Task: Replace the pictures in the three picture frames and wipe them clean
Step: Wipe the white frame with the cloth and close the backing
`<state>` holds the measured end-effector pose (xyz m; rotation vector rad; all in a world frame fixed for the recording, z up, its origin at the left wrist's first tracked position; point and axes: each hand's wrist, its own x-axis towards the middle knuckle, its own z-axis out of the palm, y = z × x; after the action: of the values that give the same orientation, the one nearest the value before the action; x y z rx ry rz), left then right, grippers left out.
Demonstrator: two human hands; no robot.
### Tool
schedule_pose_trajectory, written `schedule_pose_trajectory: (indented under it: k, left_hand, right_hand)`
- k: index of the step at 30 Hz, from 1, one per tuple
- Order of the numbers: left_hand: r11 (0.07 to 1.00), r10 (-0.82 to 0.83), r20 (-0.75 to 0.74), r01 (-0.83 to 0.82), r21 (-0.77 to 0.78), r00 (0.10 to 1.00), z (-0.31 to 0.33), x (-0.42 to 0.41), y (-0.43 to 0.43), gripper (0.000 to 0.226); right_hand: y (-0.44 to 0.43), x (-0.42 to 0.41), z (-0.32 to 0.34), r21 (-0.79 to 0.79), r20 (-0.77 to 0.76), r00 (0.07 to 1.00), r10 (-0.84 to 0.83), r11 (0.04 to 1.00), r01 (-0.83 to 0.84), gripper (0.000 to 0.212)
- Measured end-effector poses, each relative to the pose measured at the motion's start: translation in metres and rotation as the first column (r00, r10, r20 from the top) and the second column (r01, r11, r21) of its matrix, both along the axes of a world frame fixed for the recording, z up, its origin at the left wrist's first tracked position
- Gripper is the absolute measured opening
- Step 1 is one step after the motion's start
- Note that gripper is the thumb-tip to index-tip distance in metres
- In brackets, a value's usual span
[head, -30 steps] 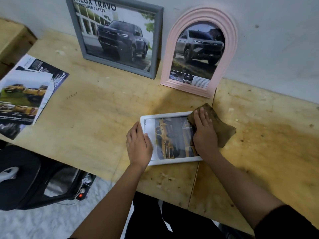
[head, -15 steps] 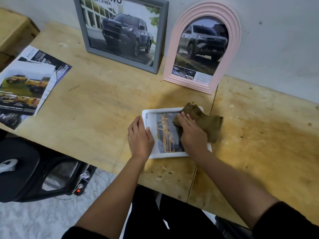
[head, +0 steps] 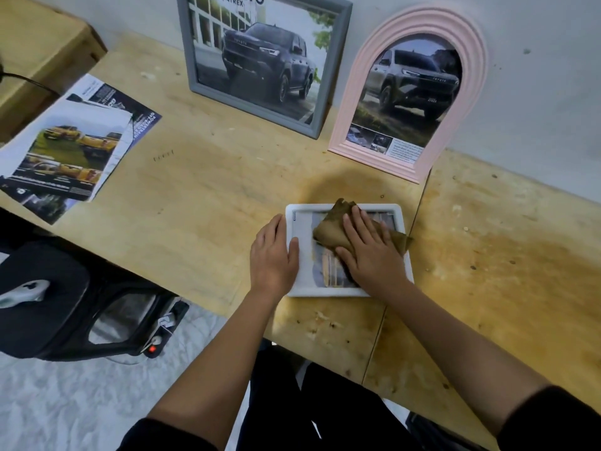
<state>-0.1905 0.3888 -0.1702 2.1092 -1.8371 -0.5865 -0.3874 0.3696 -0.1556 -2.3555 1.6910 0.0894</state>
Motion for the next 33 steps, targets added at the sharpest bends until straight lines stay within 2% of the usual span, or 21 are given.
schedule_pose_trajectory:
  k: [4,8,12,17,21,25,29,33]
  left_hand:
    - [0.998,0.040,0.005,-0.040,-0.057,0.999,0.001,-0.005,0.001,0.059]
    - [0.997,0.057,-0.007,-0.057,-0.053,0.998,0.002,-0.008,0.002,0.057]
    - [0.999,0.042,0.016,-0.041,-0.026,0.999,-0.001,-0.006,0.001,0.051]
    - [0.999,0.035,0.009,-0.035,0.027,0.999,0.001,-0.005,0.000,0.055]
    - [0.999,0.034,0.023,-0.035,0.029,0.999,0.001,-0.005,0.000,0.050]
    - [0.999,0.040,0.014,-0.040,0.028,0.999,0.002,-0.005,-0.001,0.051]
    - [0.999,0.041,0.007,-0.041,0.021,0.999,0.003,-0.005,0.000,0.060]
    - [0.998,0.055,0.001,-0.055,0.016,0.998,0.002,-0.006,0.000,0.065]
  right_hand:
    - [0.004,0.017,-0.008,0.011,0.077,0.989,-0.126,0.992,0.125,0.071]
    - [0.005,0.034,-0.010,0.010,0.169,0.978,-0.121,0.993,0.121,0.068]
    - [0.006,0.047,-0.010,0.050,0.240,0.971,0.021,0.998,-0.034,0.053]
    - [0.001,0.032,-0.003,0.143,0.310,0.927,0.210,0.954,-0.264,0.057]
    - [0.000,0.015,0.009,0.237,0.408,0.870,0.276,0.888,-0.393,0.054]
    - [0.004,-0.007,0.018,0.325,0.489,0.828,0.273,0.824,-0.463,0.047]
    - [0.000,-0.030,0.028,0.409,0.470,0.862,0.187,0.820,-0.401,0.041]
    - [-0.007,-0.049,0.042,0.449,0.372,0.916,0.150,0.834,-0.319,0.037]
